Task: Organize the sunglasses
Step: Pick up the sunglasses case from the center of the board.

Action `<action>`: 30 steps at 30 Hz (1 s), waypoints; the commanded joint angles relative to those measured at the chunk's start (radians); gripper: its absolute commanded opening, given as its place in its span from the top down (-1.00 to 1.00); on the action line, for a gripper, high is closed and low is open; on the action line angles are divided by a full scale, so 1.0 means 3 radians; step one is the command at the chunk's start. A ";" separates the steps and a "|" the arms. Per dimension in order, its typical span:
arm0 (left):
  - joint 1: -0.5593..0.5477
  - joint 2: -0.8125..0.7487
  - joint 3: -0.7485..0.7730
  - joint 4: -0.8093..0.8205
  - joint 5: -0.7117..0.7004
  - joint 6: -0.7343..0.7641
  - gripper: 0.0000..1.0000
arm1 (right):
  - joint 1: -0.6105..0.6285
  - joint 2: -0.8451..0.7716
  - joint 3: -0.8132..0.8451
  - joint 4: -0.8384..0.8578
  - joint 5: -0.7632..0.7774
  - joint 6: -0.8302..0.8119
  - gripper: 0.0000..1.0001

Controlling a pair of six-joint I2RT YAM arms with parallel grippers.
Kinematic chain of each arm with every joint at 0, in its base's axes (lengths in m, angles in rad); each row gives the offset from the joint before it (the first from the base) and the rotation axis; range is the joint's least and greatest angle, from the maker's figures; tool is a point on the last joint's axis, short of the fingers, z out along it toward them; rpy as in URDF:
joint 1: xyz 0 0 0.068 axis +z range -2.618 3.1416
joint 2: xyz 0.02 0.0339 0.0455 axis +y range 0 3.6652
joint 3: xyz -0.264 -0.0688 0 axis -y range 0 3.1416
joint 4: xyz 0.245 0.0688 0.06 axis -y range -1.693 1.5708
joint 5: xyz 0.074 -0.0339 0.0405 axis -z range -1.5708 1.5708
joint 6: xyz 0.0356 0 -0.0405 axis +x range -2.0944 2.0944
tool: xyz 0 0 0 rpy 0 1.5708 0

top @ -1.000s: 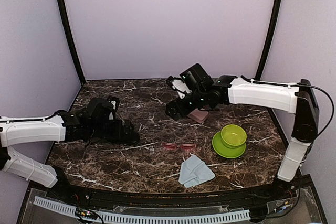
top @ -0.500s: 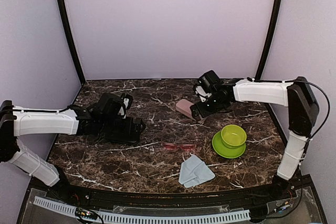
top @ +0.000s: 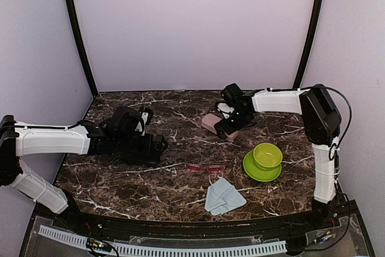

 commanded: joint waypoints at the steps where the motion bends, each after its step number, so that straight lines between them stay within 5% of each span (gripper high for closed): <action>1: 0.0016 -0.0063 -0.0032 0.0053 0.0027 0.0034 -0.98 | -0.0109 0.0158 0.0168 -0.0012 -0.0358 -0.0190 -0.97; 8: 0.0016 -0.0083 -0.0057 0.0067 0.0028 0.0015 -0.98 | -0.0174 0.0229 0.0258 -0.0005 -0.0466 -0.0339 -0.79; 15: 0.0016 -0.0087 -0.0076 0.0126 0.0088 -0.0001 -0.98 | -0.0174 0.0164 0.0289 0.0000 -0.0428 -0.0349 -0.25; 22: 0.0025 -0.0117 -0.0094 0.0430 0.0243 -0.0030 -0.98 | -0.0174 -0.0448 0.0046 0.0281 -0.0740 -0.0141 0.13; 30: 0.0073 0.0007 -0.0160 0.1242 0.0787 -0.0144 -0.87 | -0.0092 -0.1279 -0.0425 0.0575 -0.1468 0.0344 0.30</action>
